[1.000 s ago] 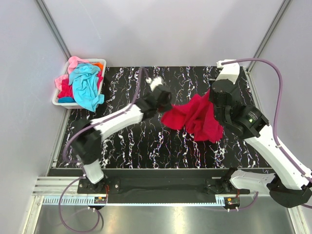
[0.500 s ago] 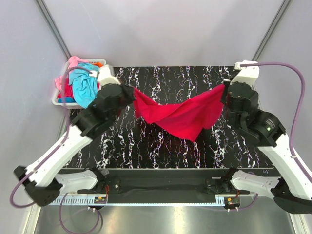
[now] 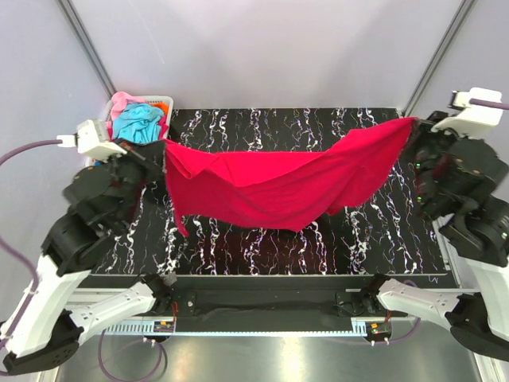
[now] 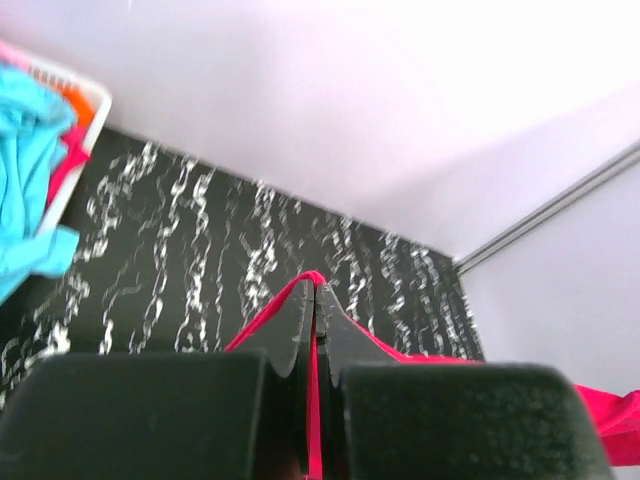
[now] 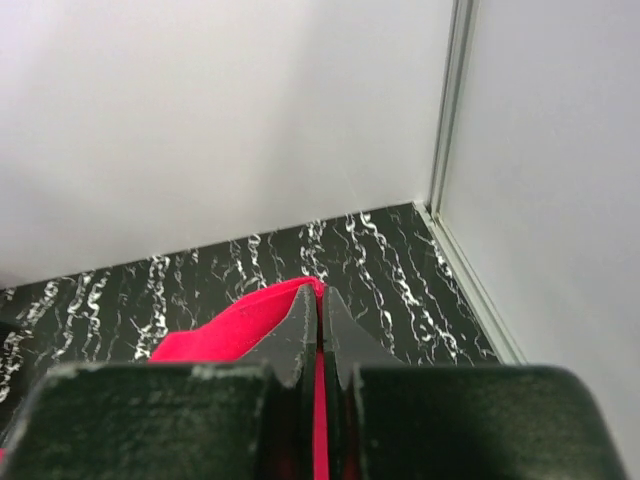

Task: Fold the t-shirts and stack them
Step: Flatten the tshirt out

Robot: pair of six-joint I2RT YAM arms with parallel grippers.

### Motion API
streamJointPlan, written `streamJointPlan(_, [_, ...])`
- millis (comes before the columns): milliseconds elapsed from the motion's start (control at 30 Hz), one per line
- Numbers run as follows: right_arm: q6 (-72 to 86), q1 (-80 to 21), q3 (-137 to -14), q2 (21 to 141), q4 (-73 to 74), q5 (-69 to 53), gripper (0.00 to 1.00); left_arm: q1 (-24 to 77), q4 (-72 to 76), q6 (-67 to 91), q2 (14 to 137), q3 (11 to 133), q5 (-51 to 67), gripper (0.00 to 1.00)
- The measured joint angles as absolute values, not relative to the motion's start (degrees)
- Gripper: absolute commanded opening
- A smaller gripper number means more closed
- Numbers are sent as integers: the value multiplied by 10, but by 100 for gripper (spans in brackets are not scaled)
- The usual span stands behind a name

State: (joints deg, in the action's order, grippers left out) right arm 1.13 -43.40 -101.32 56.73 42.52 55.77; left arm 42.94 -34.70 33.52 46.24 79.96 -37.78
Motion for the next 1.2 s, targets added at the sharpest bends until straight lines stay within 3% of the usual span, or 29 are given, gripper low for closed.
streamJointPlan(467, [-54, -434, -1051, 522, 375, 484, 0, 429, -342, 274, 447, 845, -255, 0])
streamJointPlan(600, [-27, -434, -973, 523, 347, 492, 0, 429, -330, 340, 440, 775, -293, 0])
streamJointPlan(900, [212, -434, -663, 591, 351, 463, 0, 429, -374, 591, 451, 492, -326, 0])
streamJointPlan(1200, [300, -434, -620, 658, 359, 456, 0, 428, -405, 725, 522, 435, -398, 0])
